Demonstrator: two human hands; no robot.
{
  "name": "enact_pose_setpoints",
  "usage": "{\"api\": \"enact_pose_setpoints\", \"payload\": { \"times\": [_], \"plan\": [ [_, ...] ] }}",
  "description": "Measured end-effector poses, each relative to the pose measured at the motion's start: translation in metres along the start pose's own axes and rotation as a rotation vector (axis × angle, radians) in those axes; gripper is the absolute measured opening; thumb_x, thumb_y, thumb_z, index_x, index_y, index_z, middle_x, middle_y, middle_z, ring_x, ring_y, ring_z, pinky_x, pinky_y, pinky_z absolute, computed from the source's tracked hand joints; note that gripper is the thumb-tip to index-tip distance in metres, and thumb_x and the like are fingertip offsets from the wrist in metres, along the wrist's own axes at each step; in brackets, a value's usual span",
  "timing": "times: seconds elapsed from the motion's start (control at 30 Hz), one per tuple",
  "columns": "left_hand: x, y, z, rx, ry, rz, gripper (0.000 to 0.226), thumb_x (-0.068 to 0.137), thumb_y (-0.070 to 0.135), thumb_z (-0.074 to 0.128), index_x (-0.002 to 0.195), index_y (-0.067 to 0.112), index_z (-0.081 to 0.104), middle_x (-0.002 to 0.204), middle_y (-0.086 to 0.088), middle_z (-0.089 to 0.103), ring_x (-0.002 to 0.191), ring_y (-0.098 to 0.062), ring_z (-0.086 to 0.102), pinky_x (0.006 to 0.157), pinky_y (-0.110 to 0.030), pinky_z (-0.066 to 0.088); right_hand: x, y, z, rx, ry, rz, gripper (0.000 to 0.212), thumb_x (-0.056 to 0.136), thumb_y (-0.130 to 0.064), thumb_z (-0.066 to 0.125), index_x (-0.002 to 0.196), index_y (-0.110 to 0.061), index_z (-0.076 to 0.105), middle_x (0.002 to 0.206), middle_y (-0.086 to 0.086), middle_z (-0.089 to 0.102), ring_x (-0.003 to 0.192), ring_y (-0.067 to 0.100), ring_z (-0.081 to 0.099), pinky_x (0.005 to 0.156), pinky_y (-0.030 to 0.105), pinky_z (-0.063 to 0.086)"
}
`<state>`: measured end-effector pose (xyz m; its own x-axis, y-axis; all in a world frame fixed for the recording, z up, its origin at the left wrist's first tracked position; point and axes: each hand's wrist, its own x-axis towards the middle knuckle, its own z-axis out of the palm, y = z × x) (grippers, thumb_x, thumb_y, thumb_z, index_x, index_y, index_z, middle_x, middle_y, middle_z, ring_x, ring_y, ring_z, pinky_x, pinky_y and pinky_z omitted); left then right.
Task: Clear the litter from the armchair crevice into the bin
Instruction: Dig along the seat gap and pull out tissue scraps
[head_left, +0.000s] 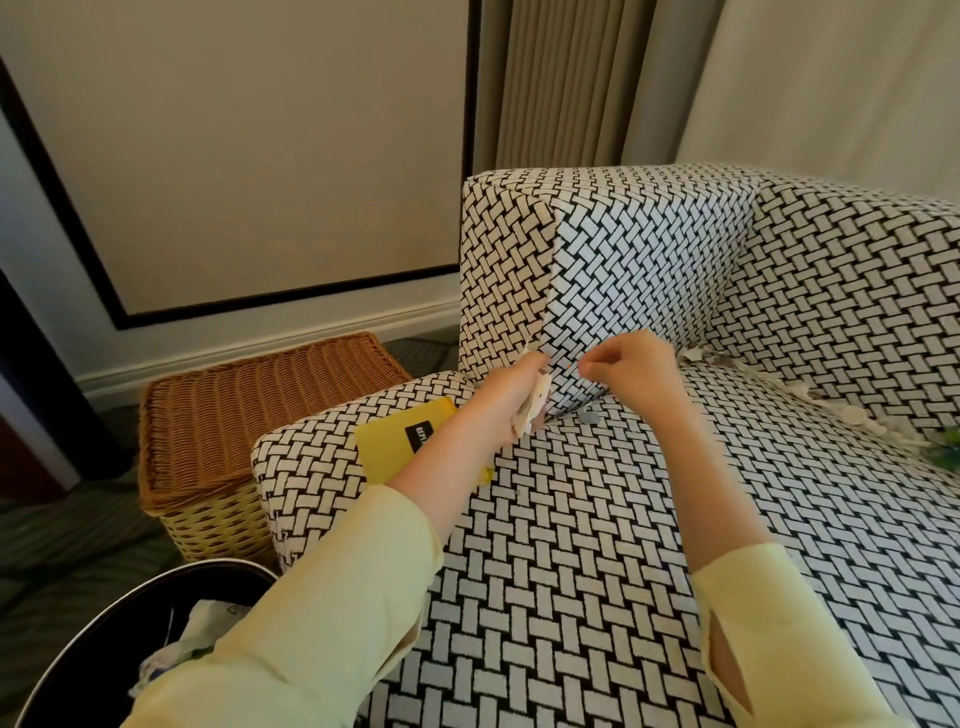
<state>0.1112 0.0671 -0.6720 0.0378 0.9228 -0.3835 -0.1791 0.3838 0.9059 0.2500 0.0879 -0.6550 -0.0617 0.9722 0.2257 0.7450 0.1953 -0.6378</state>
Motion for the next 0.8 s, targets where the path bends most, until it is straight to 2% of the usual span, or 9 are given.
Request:
{"api": "enact_pose_setpoints", "payload": {
  "times": [0.07,0.13,0.2,0.3,0.43,0.67,0.73,0.8],
  "plan": [
    [-0.003,0.002,-0.003,-0.019,-0.010,0.022,0.024,0.092,0.028,0.050,0.075,0.013,0.052,0.065,-0.003,0.049,0.049,-0.011,0.042,0.032,-0.010,0.034,0.008,0.013,0.007,-0.067,0.013,0.152,0.013,0.083,-0.015,0.067,0.094,-0.011,0.072,0.098,0.003,0.070,0.075,0.010,0.057,0.070,0.020,0.044],
    [-0.004,0.001,-0.008,-0.026,-0.024,0.025,0.024,0.092,0.026,0.051,0.074,0.011,0.052,0.065,-0.003,0.049,0.048,-0.010,0.041,0.030,-0.009,0.032,0.012,0.024,0.017,-0.116,-0.091,0.275,0.021,0.080,-0.018,0.069,0.100,-0.011,0.071,0.106,0.003,0.068,0.089,0.015,0.058,0.077,0.026,0.045],
    [-0.002,-0.002,-0.011,-0.006,-0.031,0.010,0.025,0.092,0.028,0.051,0.074,0.012,0.051,0.065,-0.002,0.049,0.048,-0.010,0.040,0.031,-0.010,0.032,0.016,0.027,0.026,-0.174,-0.152,0.318,0.027,0.079,-0.023,0.071,0.103,-0.011,0.070,0.109,0.005,0.067,0.099,0.020,0.059,0.082,0.030,0.046],
    [0.001,-0.005,-0.014,-0.012,-0.028,-0.015,0.026,0.092,0.028,0.050,0.072,0.013,0.050,0.066,-0.001,0.047,0.049,-0.009,0.039,0.032,-0.010,0.032,0.022,0.026,0.034,-0.219,-0.173,0.312,0.033,0.080,-0.027,0.069,0.107,-0.009,0.069,0.110,0.009,0.066,0.103,0.023,0.059,0.088,0.030,0.046],
    [0.004,-0.004,-0.013,-0.029,-0.031,-0.012,0.027,0.092,0.028,0.051,0.070,0.013,0.051,0.064,-0.001,0.048,0.046,-0.009,0.040,0.031,-0.008,0.032,0.025,0.024,0.040,-0.290,-0.158,0.318,0.032,0.077,-0.022,0.072,0.104,-0.005,0.068,0.108,0.012,0.064,0.099,0.025,0.060,0.079,0.029,0.048],
    [0.007,-0.007,-0.011,-0.026,-0.039,-0.027,0.025,0.091,0.024,0.051,0.070,0.010,0.051,0.063,-0.002,0.048,0.039,-0.007,0.040,0.031,-0.009,0.032,0.027,0.023,0.037,-0.415,-0.206,0.233,0.028,0.079,-0.015,0.067,0.102,0.000,0.062,0.106,0.014,0.062,0.104,0.029,0.056,0.089,0.033,0.047],
    [0.009,-0.009,-0.008,-0.039,-0.039,-0.032,0.025,0.091,0.022,0.051,0.070,0.010,0.050,0.064,-0.003,0.048,0.031,-0.006,0.040,0.030,-0.009,0.031,0.023,0.021,0.034,-0.485,-0.256,0.195,0.020,0.081,-0.015,0.064,0.095,-0.001,0.061,0.095,0.010,0.060,0.099,0.027,0.057,0.084,0.031,0.047],
    [0.009,-0.010,-0.004,-0.037,-0.047,-0.039,0.025,0.091,0.021,0.050,0.069,0.010,0.049,0.063,-0.003,0.047,0.027,-0.005,0.039,0.030,-0.008,0.031,0.019,0.018,0.027,-0.555,-0.346,0.175,0.011,0.080,-0.015,0.063,0.075,-0.007,0.057,0.076,0.002,0.055,0.085,0.022,0.055,0.073,0.027,0.047]
  ]
}}
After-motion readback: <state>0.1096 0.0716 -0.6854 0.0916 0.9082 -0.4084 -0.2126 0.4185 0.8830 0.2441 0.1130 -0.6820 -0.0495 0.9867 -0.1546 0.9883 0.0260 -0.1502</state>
